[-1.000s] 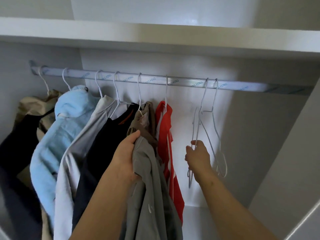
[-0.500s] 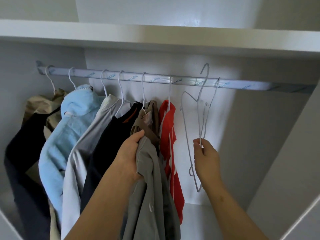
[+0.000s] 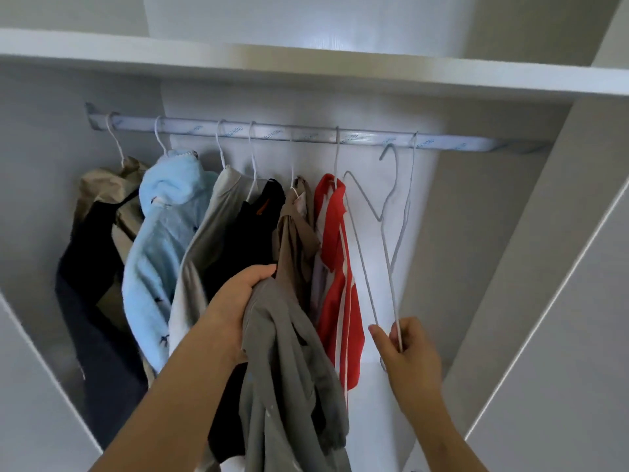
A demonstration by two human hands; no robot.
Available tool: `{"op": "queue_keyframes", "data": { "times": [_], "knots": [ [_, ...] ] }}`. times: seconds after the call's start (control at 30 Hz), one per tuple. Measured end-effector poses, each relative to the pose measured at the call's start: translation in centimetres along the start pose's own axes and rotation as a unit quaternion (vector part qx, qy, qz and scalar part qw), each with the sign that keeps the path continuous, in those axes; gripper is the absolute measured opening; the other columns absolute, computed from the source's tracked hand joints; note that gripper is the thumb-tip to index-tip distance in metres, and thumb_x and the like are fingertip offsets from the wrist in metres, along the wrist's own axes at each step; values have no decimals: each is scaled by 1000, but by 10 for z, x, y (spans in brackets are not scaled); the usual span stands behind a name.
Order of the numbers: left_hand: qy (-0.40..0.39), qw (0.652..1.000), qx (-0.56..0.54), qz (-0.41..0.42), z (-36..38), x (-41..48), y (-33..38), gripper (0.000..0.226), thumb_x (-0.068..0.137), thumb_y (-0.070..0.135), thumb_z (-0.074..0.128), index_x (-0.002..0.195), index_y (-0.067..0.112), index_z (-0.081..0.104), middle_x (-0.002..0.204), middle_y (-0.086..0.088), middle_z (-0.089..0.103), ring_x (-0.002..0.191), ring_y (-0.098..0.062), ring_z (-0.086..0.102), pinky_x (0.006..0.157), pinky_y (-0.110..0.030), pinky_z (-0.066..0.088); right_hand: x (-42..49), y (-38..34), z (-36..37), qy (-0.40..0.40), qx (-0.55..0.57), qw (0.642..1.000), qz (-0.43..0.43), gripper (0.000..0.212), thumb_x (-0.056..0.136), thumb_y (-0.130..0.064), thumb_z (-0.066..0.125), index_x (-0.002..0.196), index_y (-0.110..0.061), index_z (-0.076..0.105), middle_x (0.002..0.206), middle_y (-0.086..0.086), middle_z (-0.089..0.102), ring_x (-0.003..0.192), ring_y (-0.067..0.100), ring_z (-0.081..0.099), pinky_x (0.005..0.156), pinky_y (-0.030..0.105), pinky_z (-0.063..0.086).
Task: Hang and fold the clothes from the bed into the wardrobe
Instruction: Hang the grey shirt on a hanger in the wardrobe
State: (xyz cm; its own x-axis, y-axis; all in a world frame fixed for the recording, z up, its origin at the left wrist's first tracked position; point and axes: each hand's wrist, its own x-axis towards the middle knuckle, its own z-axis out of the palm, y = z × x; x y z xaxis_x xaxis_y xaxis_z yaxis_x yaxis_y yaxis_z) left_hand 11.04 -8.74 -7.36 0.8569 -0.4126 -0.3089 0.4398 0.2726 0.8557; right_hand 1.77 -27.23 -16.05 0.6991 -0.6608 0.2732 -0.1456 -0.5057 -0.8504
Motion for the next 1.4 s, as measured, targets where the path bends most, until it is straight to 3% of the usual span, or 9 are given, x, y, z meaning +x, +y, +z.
{"op": "queue_keyframes", "data": {
  "times": [0.33,0.47,0.53,0.6,0.7,0.83,0.9,1.17,1.4],
  "knots": [
    [-49,987,153,-25,-15,-52,8,20,85,17,57,72,3,61,70,-14,62,63,-25,60,60,-33,48,-58,-16,-12,19,109,990,89,27,86,-28,64,104,-31,43,74,-1,58,59,8,56,47,11,40],
    [-73,965,253,17,-21,-66,20,14,84,16,60,78,6,67,82,-15,65,74,-25,62,68,-32,50,-60,-25,-11,75,68,990,97,15,91,-38,54,90,-22,51,75,-4,58,59,7,52,51,15,36],
    [-20,907,404,114,-32,-66,28,23,90,27,57,75,13,66,81,-7,66,75,-17,61,65,-26,46,-63,-29,-12,69,81,992,67,18,94,-32,49,100,-19,60,71,-5,60,61,4,54,57,15,42],
    [52,779,586,216,-44,-63,33,36,94,39,46,70,14,57,78,-2,61,76,-14,57,69,-27,44,-63,-37,-18,38,109,993,29,22,96,-29,47,115,-27,58,78,-20,60,67,-2,60,73,5,38],
    [107,691,662,270,-59,-57,38,40,97,40,38,87,7,59,84,-5,61,81,-18,56,75,-30,43,-61,-49,-27,15,166,986,3,11,96,-28,46,100,-33,55,78,-26,58,68,-18,58,49,-4,36],
    [142,769,559,274,-70,-51,52,34,95,36,47,81,7,58,79,-4,57,75,-15,51,61,-24,35,-58,-51,-35,31,195,980,-27,24,95,-24,48,78,-28,64,77,-25,58,73,-11,52,62,-1,35],
    [170,803,509,259,-77,-49,59,39,93,38,52,67,9,47,71,-5,50,69,-16,47,59,-24,33,-60,-51,-35,1,221,974,-40,29,95,-23,49,73,-24,67,50,-19,48,50,-3,42,52,9,33],
    [104,947,266,149,-90,-59,68,21,90,27,59,79,9,62,78,-12,63,67,-21,59,59,-27,50,-67,-55,-44,-237,203,950,-20,32,88,-28,55,62,-21,72,38,-3,31,35,8,24,39,19,23],
    [25,881,446,154,-63,-72,43,29,88,32,61,63,17,59,68,-1,62,70,-16,61,69,-25,48,-73,-58,-32,-287,103,952,-18,23,92,-26,54,75,-22,69,41,-12,44,37,2,37,41,10,32]
  ]
}}
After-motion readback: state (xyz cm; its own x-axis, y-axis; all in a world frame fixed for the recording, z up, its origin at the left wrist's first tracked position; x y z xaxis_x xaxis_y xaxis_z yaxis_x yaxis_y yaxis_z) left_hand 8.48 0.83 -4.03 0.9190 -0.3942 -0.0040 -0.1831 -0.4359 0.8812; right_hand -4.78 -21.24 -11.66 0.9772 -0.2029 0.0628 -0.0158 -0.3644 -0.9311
